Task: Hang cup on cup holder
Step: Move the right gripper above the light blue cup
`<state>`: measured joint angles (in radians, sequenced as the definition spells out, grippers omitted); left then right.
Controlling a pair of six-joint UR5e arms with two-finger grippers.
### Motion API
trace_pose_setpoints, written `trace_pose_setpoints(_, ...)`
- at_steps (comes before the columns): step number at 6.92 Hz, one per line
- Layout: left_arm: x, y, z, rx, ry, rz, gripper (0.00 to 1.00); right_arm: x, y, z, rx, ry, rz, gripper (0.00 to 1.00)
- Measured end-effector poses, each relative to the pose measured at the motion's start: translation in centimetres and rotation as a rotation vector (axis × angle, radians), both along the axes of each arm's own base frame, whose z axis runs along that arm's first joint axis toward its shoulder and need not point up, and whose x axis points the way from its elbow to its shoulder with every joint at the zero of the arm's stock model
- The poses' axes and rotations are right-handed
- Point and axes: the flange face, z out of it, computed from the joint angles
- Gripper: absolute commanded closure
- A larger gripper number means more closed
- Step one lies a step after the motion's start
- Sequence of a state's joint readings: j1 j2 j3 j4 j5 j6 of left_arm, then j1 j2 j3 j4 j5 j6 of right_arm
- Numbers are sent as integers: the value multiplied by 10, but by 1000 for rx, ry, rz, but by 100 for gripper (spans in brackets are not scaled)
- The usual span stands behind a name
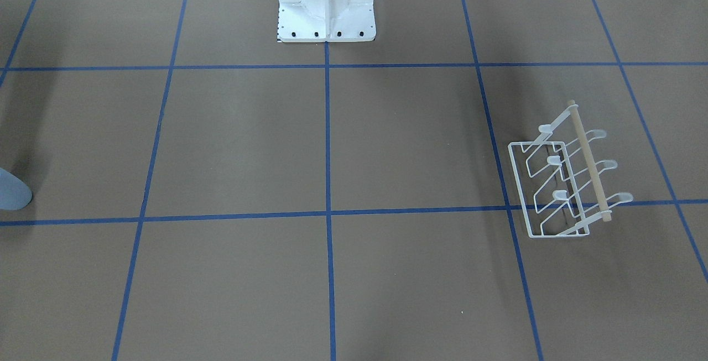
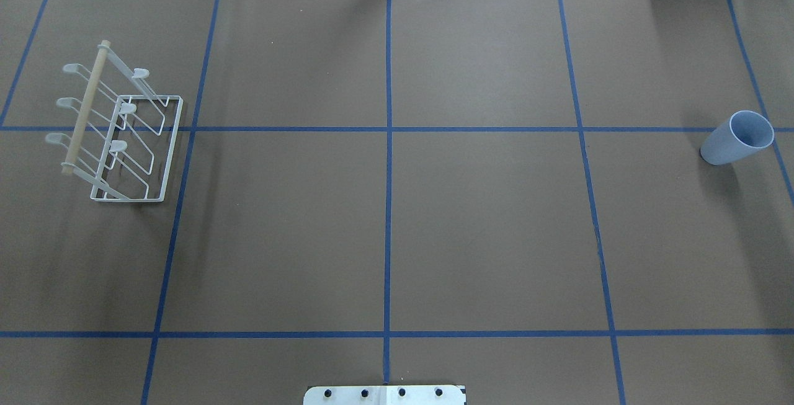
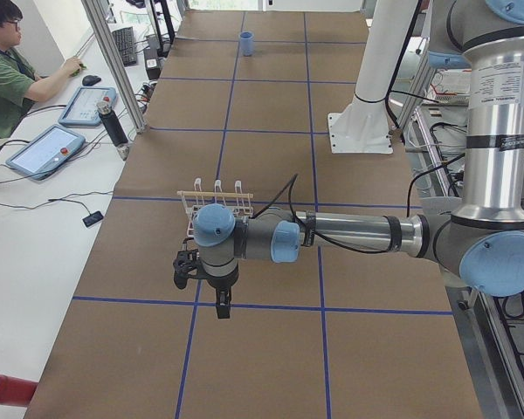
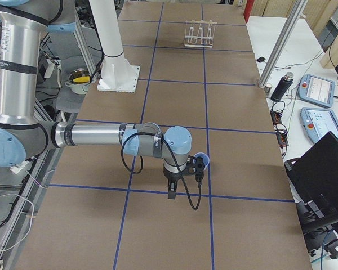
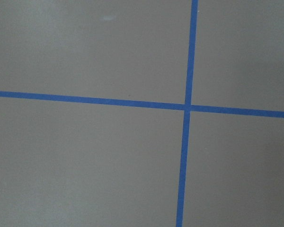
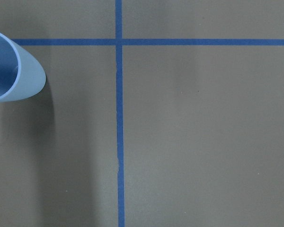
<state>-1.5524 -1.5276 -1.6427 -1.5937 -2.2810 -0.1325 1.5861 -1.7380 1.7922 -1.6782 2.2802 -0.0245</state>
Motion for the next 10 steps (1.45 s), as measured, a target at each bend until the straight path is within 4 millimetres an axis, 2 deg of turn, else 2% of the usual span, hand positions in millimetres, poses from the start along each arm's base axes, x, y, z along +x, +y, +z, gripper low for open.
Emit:
trace_pose_setpoints(7, 0, 3, -1, 2, 1, -1, 1, 0, -4, -7, 24, 2, -8, 0)
trace_pose_setpoints(9, 0, 2, -8, 14, 1, -3, 1, -1, -23, -24, 65, 4, -13, 0)
trace_pose_setpoints(10, 0, 1, -21, 40, 1, -3, 1, -10, -41, -40, 94, 2, -32, 0)
